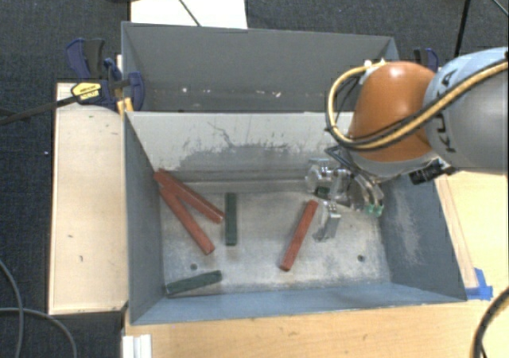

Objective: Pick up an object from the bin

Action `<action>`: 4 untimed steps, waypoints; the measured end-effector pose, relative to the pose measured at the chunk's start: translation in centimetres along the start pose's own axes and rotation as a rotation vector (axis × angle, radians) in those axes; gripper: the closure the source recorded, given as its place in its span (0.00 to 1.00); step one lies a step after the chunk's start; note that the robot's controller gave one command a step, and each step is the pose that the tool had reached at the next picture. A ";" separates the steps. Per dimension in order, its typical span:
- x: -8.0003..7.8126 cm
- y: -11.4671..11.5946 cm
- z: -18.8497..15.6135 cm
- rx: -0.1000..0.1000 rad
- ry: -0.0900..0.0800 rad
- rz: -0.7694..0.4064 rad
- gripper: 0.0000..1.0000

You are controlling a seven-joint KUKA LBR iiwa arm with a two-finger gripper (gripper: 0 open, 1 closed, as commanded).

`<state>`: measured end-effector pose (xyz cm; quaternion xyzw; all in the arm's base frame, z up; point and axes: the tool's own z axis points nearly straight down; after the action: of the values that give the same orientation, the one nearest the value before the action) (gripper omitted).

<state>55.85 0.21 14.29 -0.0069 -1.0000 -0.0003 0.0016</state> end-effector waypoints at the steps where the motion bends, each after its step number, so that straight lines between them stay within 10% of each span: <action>1: -0.3 -0.1 -0.6 0.000 -0.002 -0.054 0.00; 2: -0.4 -0.2 -2.1 0.001 -0.007 -0.334 0.00; 3: -1.1 0.4 1.4 0.002 -0.017 -0.201 0.00; 4: -1.8 0.4 7.1 0.001 -0.005 -0.412 1.00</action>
Offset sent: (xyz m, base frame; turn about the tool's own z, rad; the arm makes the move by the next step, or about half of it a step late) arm 0.0023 -0.0019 0.0383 -0.1507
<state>57.64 0.57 7.14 0.1976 -0.9803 0.0001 -0.0008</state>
